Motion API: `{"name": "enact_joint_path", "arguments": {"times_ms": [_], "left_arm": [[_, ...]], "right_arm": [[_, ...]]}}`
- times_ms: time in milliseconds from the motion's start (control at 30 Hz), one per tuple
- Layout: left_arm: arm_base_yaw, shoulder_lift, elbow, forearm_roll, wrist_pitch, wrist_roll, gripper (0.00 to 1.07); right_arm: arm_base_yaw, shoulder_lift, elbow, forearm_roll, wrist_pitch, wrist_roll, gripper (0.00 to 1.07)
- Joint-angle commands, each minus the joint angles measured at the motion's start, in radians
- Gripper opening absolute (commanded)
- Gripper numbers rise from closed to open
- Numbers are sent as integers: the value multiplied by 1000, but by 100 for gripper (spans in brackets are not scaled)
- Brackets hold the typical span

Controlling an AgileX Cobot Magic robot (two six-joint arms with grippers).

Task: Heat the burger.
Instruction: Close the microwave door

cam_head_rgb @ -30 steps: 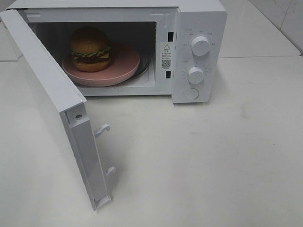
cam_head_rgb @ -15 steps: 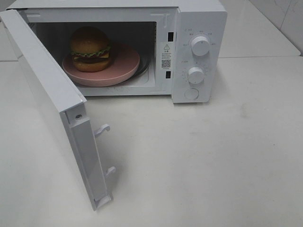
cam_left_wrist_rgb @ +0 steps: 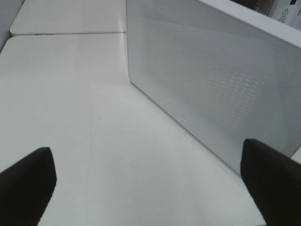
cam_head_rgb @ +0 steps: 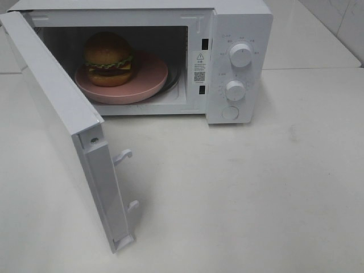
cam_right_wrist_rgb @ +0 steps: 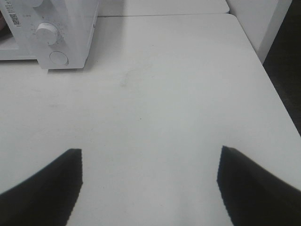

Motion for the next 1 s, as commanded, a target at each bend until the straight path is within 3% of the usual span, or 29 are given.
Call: {"name": "enact_joint_path", "arguments": {"times_ms": [33,233,367,400,433,500,533,567,600,633,667,700,1000], "left_arm": [[-5,58,-25,-15,-62,47,100],[-5,146,-23,-17,-141,67,100],[-5,199,-23,-13,-222,78,93],[-5,224,-23,-13,-261,81,82],[-5,224,-23,-13,-261,81,82],[-5,272,-23,-14,-313,81,57],[-5,272,-23,-14,-313,81,57],[-5,306,-23,-17,-336,81,37],[-5,328,-23,-19,-345,81,27],[-5,328,-23,-19,-345,81,27],[-5,370,-23,-23,-352,81,9],[-5,396,-23,-23,-362,81,2],[-5,564,-18,-23,-563,101,0]], "right_arm": [[-6,-30,2,2,-10,-5,76],[-6,-30,2,2,-10,-5,76],[-6,-30,2,2,-10,-5,76],[-6,-30,2,2,-10,-5,76],[-6,-30,2,2,-10,-5,76],[-6,-30,2,2,-10,-5,76],[-6,-30,2,2,-10,-5,76],[-6,-30,2,2,-10,-5,76],[-6,-30,2,2,-10,-5,76],[-6,-30,2,2,-10,-5,76],[-6,-30,2,2,-10,-5,76],[-6,-30,2,2,-10,-5,76],[-6,-30,2,2,-10,-5,76]]}}
